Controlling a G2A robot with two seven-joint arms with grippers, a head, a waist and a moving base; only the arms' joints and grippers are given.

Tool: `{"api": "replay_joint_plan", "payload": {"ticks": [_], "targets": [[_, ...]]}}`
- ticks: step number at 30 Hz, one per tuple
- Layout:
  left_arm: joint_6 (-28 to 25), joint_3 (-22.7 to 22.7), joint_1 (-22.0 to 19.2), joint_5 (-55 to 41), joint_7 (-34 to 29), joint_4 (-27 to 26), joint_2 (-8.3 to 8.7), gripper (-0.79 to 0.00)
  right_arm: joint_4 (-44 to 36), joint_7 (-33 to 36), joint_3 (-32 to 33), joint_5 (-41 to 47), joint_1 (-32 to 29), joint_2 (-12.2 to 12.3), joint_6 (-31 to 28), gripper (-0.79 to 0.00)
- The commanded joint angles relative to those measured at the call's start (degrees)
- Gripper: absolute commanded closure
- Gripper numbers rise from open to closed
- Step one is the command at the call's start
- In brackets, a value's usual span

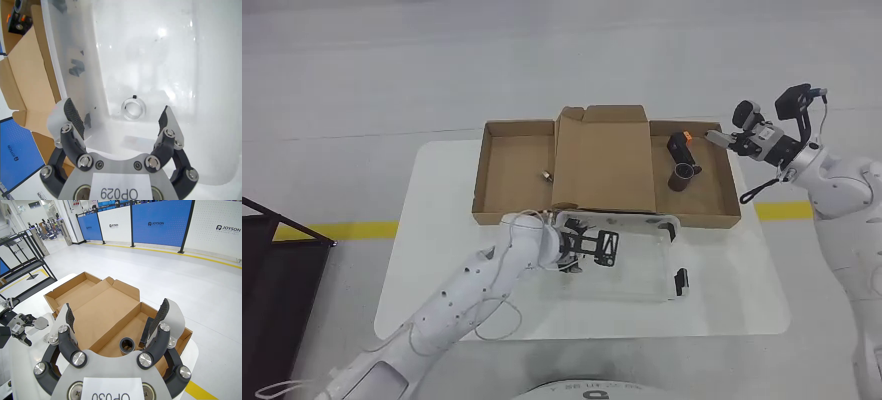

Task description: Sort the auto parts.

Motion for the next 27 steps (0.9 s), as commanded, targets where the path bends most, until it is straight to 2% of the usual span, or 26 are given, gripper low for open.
{"api": "replay_joint_plan", "payload": {"ticks": [1, 8, 14, 15, 17, 21, 27], "targets": [[0.2, 0.4, -0.4, -0.4, -1.0, 0.4, -0.18, -0.57, 0.0, 0.0, 0.0, 0.0, 0.0, 0.0, 0.0, -0.785], [2.8, 2.3, -1.5, 0.8, -3.8, 2.3, -0.87, -0.585, 0.0, 0.0, 0.0, 0.0, 0.0, 0.0, 0.0, -0.785], [4.1, 3.6, -2.5, 0.9, -4.5, 4.4, -1.49, -0.566, 0.0, 0.0, 0.0, 0.0, 0.0, 0.0, 0.0, -0.785], [4.2, 3.7, -2.7, 0.8, -4.8, 4.8, -1.6, -0.576, 0.0, 0.0, 0.0, 0.0, 0.0, 0.0, 0.0, -0.785], [5.0, 4.0, -3.1, 0.9, -5.6, 5.6, -1.84, -0.643, 0.0, 0.0, 0.0, 0.0, 0.0, 0.0, 0.0, -0.785], [6.2, 4.7, -3.8, 1.1, -6.2, 6.8, -2.29, -0.634, 0.0, 0.0, 0.0, 0.0, 0.0, 0.0, 0.0, -0.785], [7.0, 5.1, -4.1, 1.4, -7.2, 7.6, -2.64, -0.579, 0.0, 0.0, 0.0, 0.0, 0.0, 0.0, 0.0, -0.785]]}}
